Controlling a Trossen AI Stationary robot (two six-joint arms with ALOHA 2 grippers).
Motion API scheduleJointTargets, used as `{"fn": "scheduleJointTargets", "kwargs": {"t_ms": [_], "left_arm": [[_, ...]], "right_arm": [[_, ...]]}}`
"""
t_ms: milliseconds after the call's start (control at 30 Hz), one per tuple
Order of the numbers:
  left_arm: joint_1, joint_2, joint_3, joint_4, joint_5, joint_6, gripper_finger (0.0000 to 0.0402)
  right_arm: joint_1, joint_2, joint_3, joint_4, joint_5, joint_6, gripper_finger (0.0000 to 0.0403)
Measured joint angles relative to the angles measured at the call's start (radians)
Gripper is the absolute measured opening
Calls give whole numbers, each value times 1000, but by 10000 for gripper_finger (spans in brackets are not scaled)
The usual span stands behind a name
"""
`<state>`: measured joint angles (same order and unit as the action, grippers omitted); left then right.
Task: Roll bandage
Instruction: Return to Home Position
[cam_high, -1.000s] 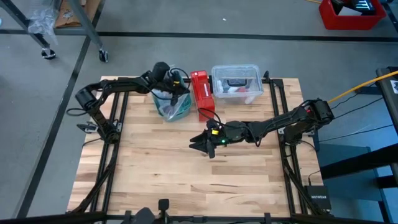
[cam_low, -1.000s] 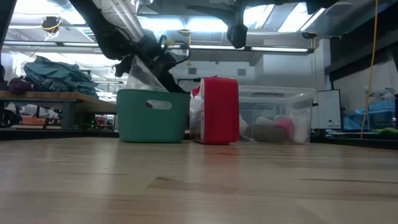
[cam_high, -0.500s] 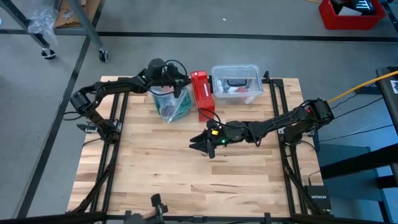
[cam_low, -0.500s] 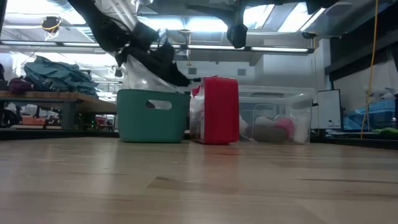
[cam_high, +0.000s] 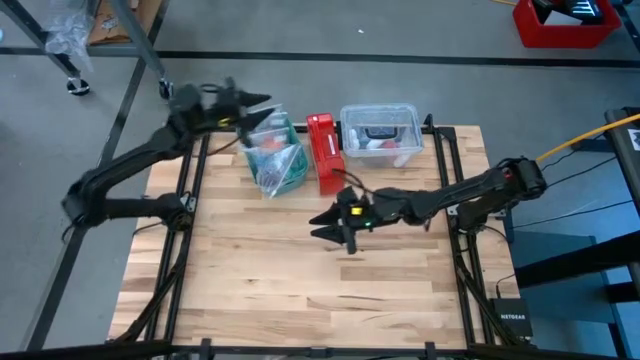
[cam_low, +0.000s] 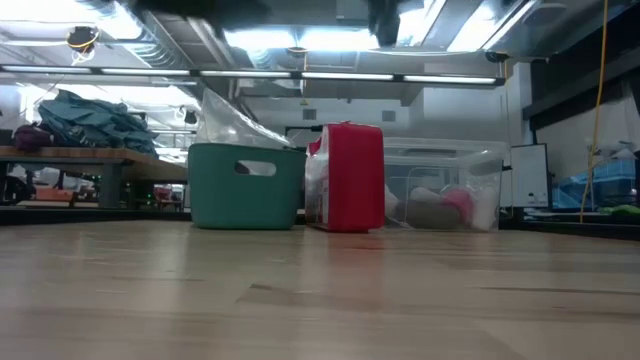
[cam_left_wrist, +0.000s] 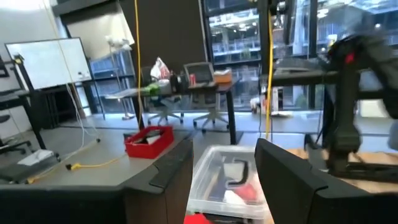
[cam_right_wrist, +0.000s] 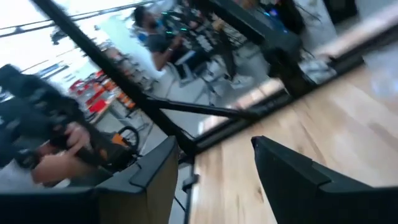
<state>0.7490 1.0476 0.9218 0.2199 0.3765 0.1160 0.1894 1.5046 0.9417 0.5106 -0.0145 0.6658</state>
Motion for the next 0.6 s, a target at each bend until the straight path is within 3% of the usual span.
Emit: {"fn": "scheduleJointTargets", "kwargs": {"t_ms": [167,333,467,600], "left_arm": [[0,-223,0,-287,0,30,164],[0,-394,0,-670,0,162,164],[0,-480,0,-896,10,175,164],[0,-537,-1,-981,33,118,164]], "right_arm": [[0,-152,0,-115,-10,-137,211],[0,-302,0,-285,76,-280,211],[0,-397,0,-470,205,-361,211],[0,-460,0,-674,343,-375,211]]}}
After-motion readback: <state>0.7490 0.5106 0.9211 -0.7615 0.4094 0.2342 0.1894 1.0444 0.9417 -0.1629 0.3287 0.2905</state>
